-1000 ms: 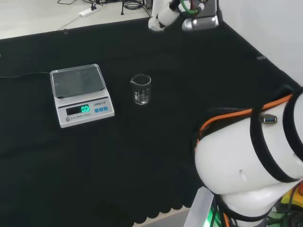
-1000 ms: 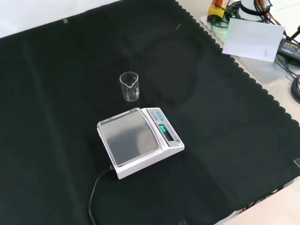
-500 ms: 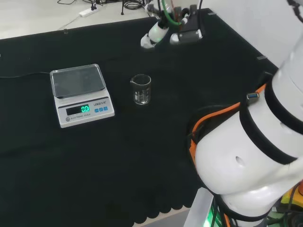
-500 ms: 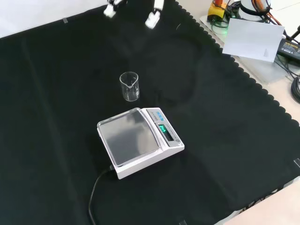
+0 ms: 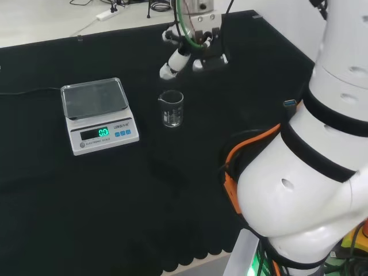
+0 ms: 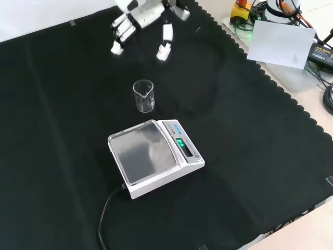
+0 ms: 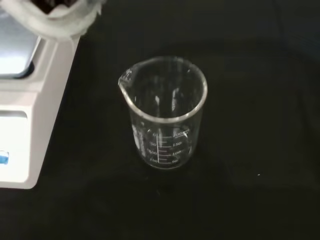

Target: Pick up the beaker.

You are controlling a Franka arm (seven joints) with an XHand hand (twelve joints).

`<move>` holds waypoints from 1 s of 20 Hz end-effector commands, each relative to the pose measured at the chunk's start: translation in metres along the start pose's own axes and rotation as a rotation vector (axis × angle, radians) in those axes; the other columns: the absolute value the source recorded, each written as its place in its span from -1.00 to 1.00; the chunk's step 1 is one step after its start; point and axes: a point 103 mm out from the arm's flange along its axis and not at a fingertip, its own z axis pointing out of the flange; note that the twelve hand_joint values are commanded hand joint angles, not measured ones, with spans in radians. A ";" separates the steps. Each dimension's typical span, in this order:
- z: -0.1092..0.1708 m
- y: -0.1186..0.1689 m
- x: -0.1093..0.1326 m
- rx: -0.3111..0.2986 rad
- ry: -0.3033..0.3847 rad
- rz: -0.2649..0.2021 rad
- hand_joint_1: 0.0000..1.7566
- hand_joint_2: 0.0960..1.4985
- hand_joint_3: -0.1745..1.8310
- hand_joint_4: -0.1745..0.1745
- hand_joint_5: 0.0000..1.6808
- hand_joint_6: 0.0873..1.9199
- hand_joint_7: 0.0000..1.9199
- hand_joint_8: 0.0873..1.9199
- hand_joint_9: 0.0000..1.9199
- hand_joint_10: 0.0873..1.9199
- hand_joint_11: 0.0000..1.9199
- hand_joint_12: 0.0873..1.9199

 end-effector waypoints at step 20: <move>0.076 0.022 0.012 0.130 -0.044 -0.051 -0.15 -0.34 -0.54 0.22 -0.88 -1.00 -0.99 -0.31 -0.84 -0.06 -1.00 0.53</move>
